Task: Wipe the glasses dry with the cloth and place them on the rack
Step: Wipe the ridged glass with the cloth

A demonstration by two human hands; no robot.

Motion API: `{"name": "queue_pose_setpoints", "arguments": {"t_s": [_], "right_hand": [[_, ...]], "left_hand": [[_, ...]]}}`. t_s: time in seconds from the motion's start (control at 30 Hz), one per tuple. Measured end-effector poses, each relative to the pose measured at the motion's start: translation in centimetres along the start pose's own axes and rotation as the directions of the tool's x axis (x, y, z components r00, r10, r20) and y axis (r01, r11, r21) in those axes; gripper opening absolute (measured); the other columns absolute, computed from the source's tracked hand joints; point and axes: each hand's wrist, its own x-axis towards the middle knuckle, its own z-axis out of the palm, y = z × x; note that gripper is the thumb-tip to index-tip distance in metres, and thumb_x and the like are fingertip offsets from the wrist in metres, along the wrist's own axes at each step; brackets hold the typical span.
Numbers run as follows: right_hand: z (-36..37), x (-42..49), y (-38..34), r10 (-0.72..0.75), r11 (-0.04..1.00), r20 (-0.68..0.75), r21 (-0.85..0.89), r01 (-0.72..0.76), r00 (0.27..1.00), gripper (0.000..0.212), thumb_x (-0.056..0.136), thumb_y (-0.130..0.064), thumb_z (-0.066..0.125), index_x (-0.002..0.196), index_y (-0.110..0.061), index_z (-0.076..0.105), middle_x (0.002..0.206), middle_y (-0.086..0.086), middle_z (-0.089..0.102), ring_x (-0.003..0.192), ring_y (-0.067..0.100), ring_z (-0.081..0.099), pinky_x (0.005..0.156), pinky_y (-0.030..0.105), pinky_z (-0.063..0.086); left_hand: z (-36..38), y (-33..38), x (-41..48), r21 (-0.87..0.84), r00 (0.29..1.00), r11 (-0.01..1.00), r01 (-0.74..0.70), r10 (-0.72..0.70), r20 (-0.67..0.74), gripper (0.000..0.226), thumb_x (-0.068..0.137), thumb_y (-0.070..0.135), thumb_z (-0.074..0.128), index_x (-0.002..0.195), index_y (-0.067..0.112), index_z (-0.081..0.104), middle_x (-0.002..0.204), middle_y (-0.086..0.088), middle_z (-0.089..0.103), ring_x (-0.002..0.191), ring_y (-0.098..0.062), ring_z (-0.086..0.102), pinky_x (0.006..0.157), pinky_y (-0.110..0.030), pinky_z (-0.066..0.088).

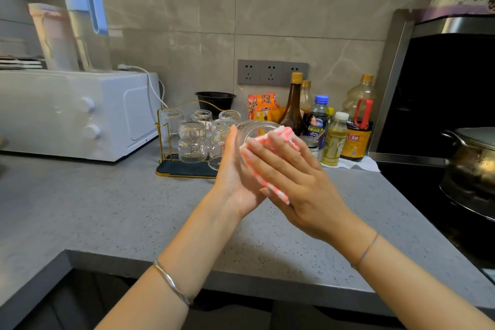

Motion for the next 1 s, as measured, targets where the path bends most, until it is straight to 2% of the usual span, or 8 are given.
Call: {"name": "queue_pose_setpoints", "arguments": {"t_s": [0.13, 0.23, 0.37, 0.47, 0.57, 0.67, 0.83, 1.0], "right_hand": [[-1.0, 1.4, 0.8, 0.213, 0.942, -0.081, 0.282, -0.183, 0.974, 0.044, 0.102, -0.023, 0.032, 0.144, -0.011, 0.037, 0.154, 0.004, 0.029, 0.147, 0.019, 0.015, 0.12, 0.039, 0.015], [-2.8, 2.4, 0.2, 0.581, 0.421, 0.086, 0.82, -0.389, 0.81, 0.038, 0.105, -0.023, 0.028, 0.129, -0.015, 0.057, 0.133, -0.002, 0.059, 0.131, 0.009, 0.047, 0.108, 0.03, 0.039], [-4.8, 2.6, 2.5, 0.846, -0.007, 0.277, 0.86, -0.509, 0.456, 0.032, 0.103, -0.035, 0.032, 0.099, -0.029, 0.063, 0.097, -0.011, 0.07, 0.092, -0.002, 0.067, 0.081, 0.019, 0.052], [-5.6, 2.9, 3.4, 0.853, -0.009, 0.291, 0.838, -0.545, 0.433, 0.034, 0.103, -0.033, 0.033, 0.087, -0.029, 0.062, 0.094, -0.011, 0.073, 0.085, -0.003, 0.068, 0.081, 0.018, 0.054], [-6.1, 3.2, 2.9, 0.701, 0.116, 0.375, 0.779, -0.616, 0.606, 0.048, 0.104, -0.025, 0.029, 0.075, -0.032, 0.066, 0.059, -0.022, 0.067, 0.064, -0.013, 0.063, 0.059, 0.002, 0.044], [-6.0, 3.1, 2.5, 0.473, 0.233, 0.509, 0.714, -0.66, 0.719, 0.039, 0.098, -0.044, 0.027, 0.094, -0.034, 0.064, 0.082, -0.019, 0.071, 0.078, -0.016, 0.063, 0.068, 0.002, 0.045], [-6.2, 3.4, 3.1, 0.457, 0.002, 0.639, 0.695, -0.719, 0.619, 0.072, 0.086, -0.066, 0.012, 0.095, -0.028, 0.073, 0.091, -0.006, 0.076, 0.087, 0.003, 0.069, 0.086, 0.027, 0.048], [-5.4, 3.3, 2.0, 0.48, 0.297, 0.469, 0.709, -0.64, 0.742, 0.036, 0.081, -0.049, 0.05, 0.077, -0.016, 0.065, 0.061, 0.0, 0.067, 0.048, 0.011, 0.059, 0.048, 0.018, 0.047]], "left_hand": [[0.3, -0.7, 0.0, 0.025, 0.999, 1.0, -0.014, 0.013, 0.037, 0.061, 0.093, 0.059, 0.046, 0.113, 0.006, 0.067, 0.099, -0.015, 0.071, 0.081, -0.023, 0.07, 0.066, -0.03, 0.06], [-0.3, -1.1, -0.1, 0.167, 0.999, 0.985, -0.043, 0.037, 0.036, 0.054, 0.091, 0.057, 0.051, 0.117, 0.012, 0.066, 0.102, -0.013, 0.07, 0.085, -0.025, 0.07, 0.078, -0.037, 0.059], [-1.9, -1.0, -0.5, 0.347, 0.997, 0.934, -0.08, 0.077, 0.023, 0.061, 0.078, 0.055, 0.067, 0.124, 0.016, 0.062, 0.115, -0.012, 0.07, 0.098, -0.029, 0.067, 0.085, -0.04, 0.056], [-2.7, -0.9, -1.0, 0.402, 0.995, 0.911, -0.091, 0.065, 0.076, 0.078, 0.059, 0.056, 0.08, 0.126, 0.022, 0.061, 0.117, -0.012, 0.07, 0.105, -0.031, 0.067, 0.091, -0.045, 0.054], [-2.9, -0.7, -1.3, 0.426, 0.987, 0.895, -0.135, 0.083, 0.139, 0.067, 0.044, 0.057, 0.088, 0.104, 0.032, 0.074, 0.115, -0.01, 0.071, 0.11, -0.032, 0.066, 0.099, -0.053, 0.047], [-2.8, -0.4, -1.6, 0.424, 0.985, 0.893, -0.153, 0.101, 0.144, 0.069, 0.043, 0.055, 0.089, 0.104, 0.028, 0.074, 0.111, -0.011, 0.073, 0.1, -0.029, 0.069, 0.098, -0.059, 0.047], [-2.8, -0.2, -2.1, 0.334, 0.982, 0.937, -0.103, 0.042, 0.183, 0.069, 0.045, 0.054, 0.089, 0.104, 0.02, 0.076, 0.105, -0.012, 0.073, 0.086, -0.027, 0.071, 0.079, -0.048, 0.058], [-2.4, -0.6, -2.0, 0.296, 0.986, 0.955, -0.029, -0.021, 0.164, 0.049, 0.067, 0.054, 0.075, 0.102, 0.02, 0.077, 0.1, -0.011, 0.073, 0.082, -0.024, 0.07, 0.075, -0.044, 0.058]]}}
